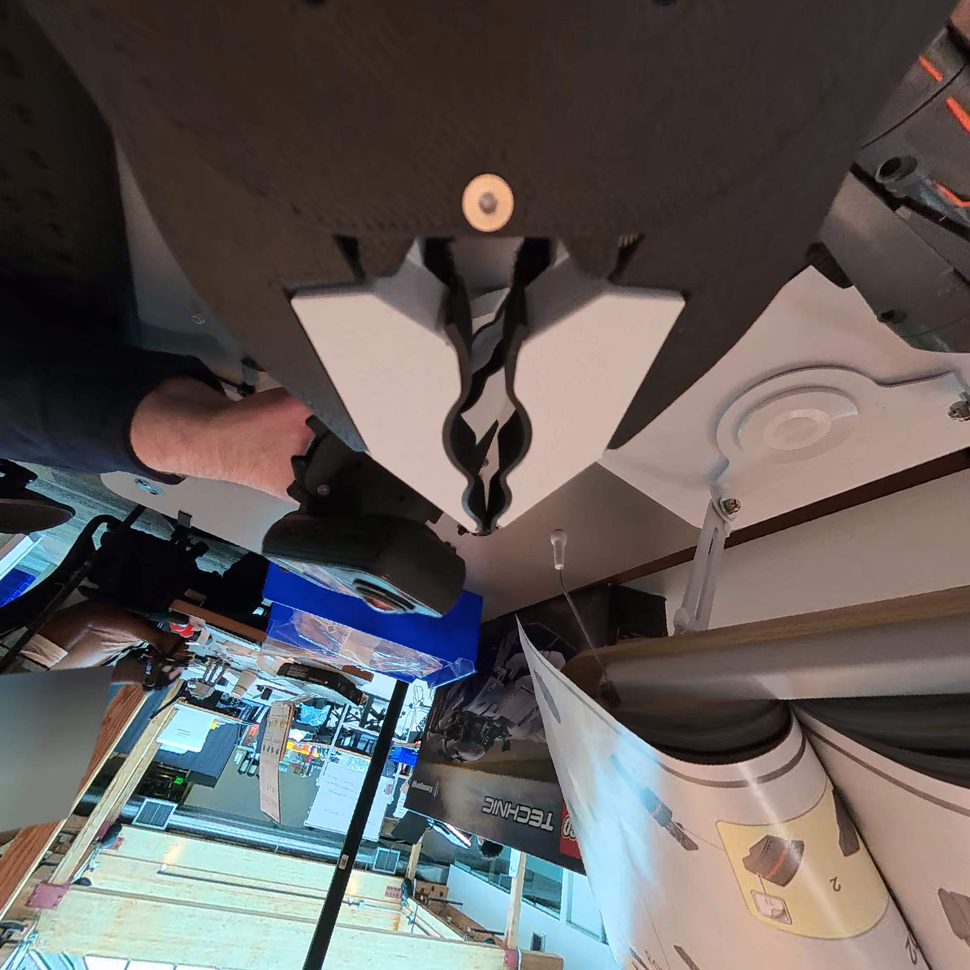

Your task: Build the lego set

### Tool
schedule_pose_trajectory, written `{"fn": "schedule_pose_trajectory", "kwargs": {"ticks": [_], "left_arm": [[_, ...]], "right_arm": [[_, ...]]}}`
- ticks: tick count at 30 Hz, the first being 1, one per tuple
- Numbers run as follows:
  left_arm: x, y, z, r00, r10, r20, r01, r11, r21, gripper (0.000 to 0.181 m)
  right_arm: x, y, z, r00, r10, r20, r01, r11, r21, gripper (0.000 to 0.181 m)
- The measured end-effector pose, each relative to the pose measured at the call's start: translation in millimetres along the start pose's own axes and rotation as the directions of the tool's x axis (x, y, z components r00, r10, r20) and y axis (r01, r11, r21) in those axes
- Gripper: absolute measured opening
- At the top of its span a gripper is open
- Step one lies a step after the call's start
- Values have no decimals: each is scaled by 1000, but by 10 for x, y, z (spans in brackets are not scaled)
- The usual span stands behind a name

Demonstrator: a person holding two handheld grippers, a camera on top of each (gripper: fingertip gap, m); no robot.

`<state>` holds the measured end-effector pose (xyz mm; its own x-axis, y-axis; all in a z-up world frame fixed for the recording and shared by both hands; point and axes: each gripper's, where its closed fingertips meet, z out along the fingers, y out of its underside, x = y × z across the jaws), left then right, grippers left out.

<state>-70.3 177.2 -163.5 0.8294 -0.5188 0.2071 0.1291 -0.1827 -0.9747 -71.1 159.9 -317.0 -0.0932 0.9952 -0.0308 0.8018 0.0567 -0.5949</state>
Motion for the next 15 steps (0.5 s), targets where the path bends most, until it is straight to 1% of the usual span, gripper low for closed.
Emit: {"fn": "schedule_pose_trajectory", "kwargs": {"ticks": [2, 5, 8, 10, 12, 13, 15], "left_arm": [[-3, -5, -3, 1000, 2, 4, -2, 1000, 3, 0], [10, 3, 0, 1000, 12, 4, -12, 1000, -8, 0], [33, 42, 15, 1000, 29, -5, -29, 999, -37, 2], [63, 86, 31, 999, 47, -20, -48, 996, -72, 9], [112, 130, 44, 995, 95, -39, -98, 989, -107, 16], [132, 145, 51, 991, 131, -39, -134, 983, -121, 20], [210, 159, 66, 974, 220, -51, -225, 965, -133, 22]], "right_arm": [[-20, -3, 3, 1000, -11, 2, 11, 1000, 0, 6], [-59, 3, -18, 999, 15, 36, -15, 1000, 5, 5], [-77, 21, -129, 998, 31, 59, -33, 999, 32, 5], [-108, -25, -290, 993, 62, 103, -72, 993, 95, 5], [-131, -96, -506, 979, 106, 172, -138, 973, 187, 5], [-141, -146, -636, 967, 130, 218, -183, 952, 247, 5], [-138, -216, -914, 933, 169, 317, -281, 892, 353, 5]]}}
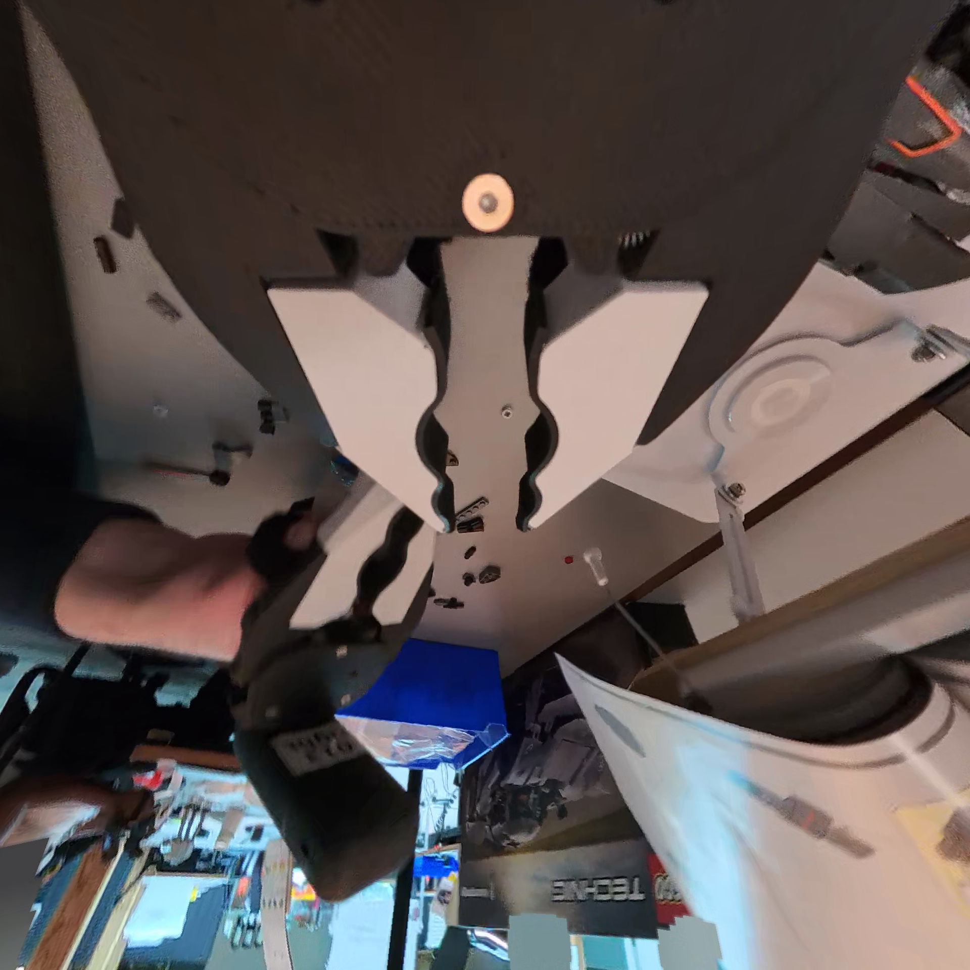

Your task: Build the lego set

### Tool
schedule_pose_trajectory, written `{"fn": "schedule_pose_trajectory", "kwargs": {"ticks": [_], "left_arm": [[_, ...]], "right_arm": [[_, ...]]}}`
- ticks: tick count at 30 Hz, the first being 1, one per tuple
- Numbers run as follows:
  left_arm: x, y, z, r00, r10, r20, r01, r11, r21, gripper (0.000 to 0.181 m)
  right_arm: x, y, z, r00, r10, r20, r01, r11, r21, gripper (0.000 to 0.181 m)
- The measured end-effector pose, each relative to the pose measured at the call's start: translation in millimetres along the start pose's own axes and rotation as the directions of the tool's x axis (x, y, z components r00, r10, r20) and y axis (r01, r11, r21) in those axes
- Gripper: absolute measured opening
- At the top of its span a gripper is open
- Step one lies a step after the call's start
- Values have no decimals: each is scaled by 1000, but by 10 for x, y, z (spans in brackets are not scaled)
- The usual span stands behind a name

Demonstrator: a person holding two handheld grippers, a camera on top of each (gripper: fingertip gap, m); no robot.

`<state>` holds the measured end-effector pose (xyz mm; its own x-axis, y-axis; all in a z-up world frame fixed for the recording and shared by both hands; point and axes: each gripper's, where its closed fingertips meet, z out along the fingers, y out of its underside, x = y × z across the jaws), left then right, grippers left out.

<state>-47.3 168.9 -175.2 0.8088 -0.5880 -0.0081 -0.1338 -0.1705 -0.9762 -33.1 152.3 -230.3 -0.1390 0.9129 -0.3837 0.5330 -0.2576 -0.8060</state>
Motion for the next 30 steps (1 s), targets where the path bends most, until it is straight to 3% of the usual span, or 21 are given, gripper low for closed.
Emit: {"fn": "schedule_pose_trajectory", "kwargs": {"ticks": [2, 5, 11, 15, 22, 30], "left_arm": [[122, -28, 19, 995, 98, -12, -98, 995, 0, 25], [299, -25, 77, 964, 266, 1, -266, 964, -29, 29], [602, -77, 237, 864, 498, 76, -496, 867, -46, 26], [692, -109, 269, 828, 553, 98, -551, 833, -49, 22], [722, -141, 257, 844, 526, 105, -526, 850, -27, 10], [697, -173, 244, 767, 614, 187, -613, 787, -67, 9]], "right_arm": [[-90, -164, -257, 993, 66, 97, -80, 986, 146, 5], [-210, -260, -565, 977, 76, 201, -129, 956, 264, 5], [-366, -252, -749, 910, 127, 394, -261, 915, 308, 4], [-441, -265, -722, 883, 128, 452, -284, 912, 297, 4], [-470, -277, -698, 877, 105, 469, -277, 908, 315, 4], [-470, -314, -702, 865, 120, 487, -313, 888, 336, 4]]}}
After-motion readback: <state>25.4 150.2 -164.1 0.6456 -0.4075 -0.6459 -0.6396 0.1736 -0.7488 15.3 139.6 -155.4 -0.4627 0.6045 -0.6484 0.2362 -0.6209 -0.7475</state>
